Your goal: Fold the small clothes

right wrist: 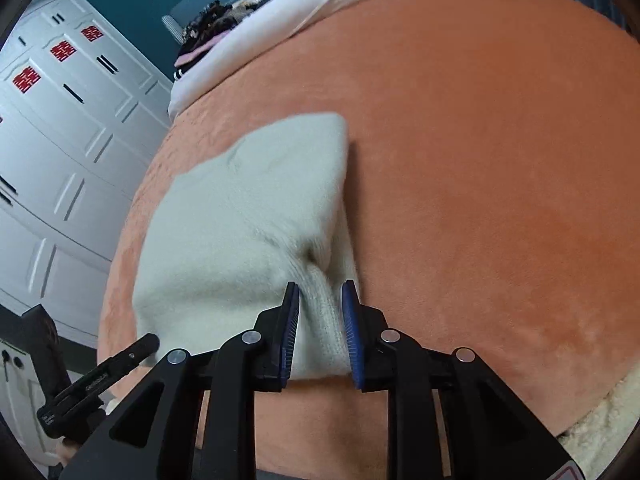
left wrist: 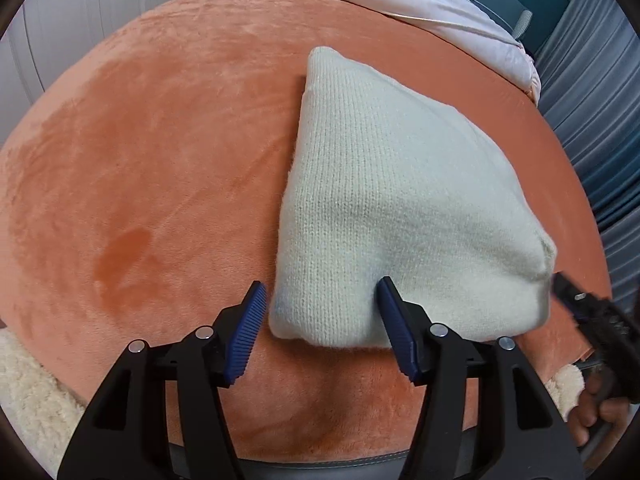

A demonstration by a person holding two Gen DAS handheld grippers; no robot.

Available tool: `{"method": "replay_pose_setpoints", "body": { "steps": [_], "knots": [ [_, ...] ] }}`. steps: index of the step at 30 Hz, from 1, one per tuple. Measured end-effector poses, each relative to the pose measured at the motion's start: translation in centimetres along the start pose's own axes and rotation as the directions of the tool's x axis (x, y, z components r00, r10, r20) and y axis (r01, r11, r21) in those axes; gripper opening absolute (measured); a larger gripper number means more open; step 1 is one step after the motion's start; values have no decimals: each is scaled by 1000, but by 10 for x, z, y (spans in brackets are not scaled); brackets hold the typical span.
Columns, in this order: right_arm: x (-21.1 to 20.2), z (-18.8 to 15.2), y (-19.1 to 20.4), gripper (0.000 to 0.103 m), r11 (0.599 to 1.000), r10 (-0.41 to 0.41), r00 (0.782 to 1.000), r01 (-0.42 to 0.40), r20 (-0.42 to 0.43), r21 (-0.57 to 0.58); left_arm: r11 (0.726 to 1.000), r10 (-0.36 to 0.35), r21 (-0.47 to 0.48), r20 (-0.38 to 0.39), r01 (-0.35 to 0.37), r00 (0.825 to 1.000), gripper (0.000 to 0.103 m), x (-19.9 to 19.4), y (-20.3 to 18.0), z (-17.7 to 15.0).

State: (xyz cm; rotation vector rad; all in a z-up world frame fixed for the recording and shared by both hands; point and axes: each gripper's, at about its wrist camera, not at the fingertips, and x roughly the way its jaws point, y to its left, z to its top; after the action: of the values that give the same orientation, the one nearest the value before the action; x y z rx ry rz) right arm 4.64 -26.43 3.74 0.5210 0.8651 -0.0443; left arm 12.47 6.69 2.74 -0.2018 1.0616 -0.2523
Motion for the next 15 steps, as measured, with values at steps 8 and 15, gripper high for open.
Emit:
{"method": "replay_pose_setpoints", "body": {
  "steps": [8, 15],
  "knots": [
    [44, 22, 36, 27, 981, -126, 985, 105, -121, -165, 998, 50, 32, 1, -50, 999, 57, -2, -6, -3],
    [15, 23, 35, 30, 978, -131, 989, 117, -69, -171, 996, 73, 50, 21, -74, 997, 60, -12, -8, -6]
  ]
}}
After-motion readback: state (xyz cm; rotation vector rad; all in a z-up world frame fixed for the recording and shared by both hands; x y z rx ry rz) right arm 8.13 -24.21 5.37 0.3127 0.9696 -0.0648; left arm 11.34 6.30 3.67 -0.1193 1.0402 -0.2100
